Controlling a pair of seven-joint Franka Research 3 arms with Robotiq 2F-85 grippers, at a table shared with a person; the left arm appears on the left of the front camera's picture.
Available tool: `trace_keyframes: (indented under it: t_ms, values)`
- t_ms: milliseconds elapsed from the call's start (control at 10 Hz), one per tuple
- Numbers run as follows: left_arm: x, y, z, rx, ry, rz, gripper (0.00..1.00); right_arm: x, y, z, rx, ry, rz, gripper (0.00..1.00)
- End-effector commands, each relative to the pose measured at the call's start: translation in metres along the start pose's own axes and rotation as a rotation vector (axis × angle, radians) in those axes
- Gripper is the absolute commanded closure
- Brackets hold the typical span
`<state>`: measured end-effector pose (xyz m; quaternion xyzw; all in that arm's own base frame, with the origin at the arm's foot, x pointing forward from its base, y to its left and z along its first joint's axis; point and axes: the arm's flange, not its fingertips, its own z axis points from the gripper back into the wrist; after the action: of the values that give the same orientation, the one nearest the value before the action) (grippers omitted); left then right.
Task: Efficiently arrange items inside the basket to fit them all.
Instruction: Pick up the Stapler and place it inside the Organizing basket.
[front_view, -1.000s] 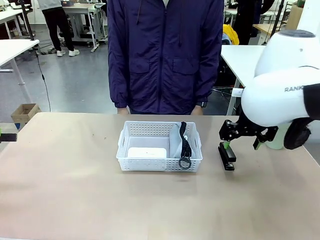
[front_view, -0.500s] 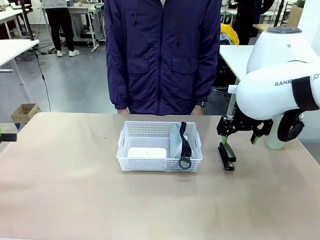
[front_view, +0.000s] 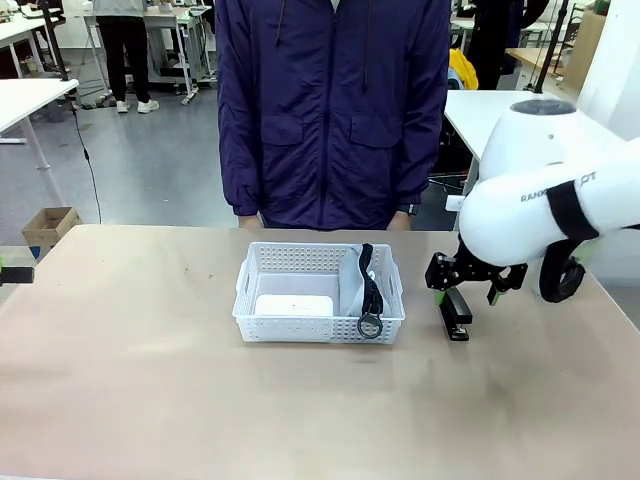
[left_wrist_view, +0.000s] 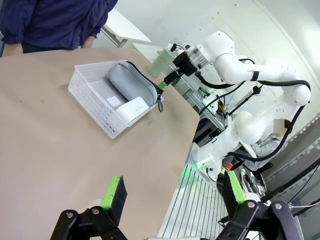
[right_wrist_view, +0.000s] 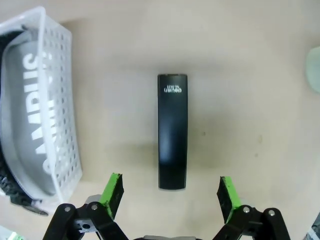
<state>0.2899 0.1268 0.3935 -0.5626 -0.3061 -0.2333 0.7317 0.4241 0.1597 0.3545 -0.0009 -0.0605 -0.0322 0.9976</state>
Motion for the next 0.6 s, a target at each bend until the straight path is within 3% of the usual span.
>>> trace_keyframes:
  t_ms: [0,500]
  values:
    - [-0.001,-0.004,-0.001,-0.002,-0.002,0.001,0.00,0.008,-0.001,-0.019,-0.032,-0.054,0.017,0.00]
    - [-0.001,-0.004,-0.001,-0.002,-0.002,0.001,0.00,0.019,-0.003,-0.052,-0.001,-0.036,0.050,0.00]
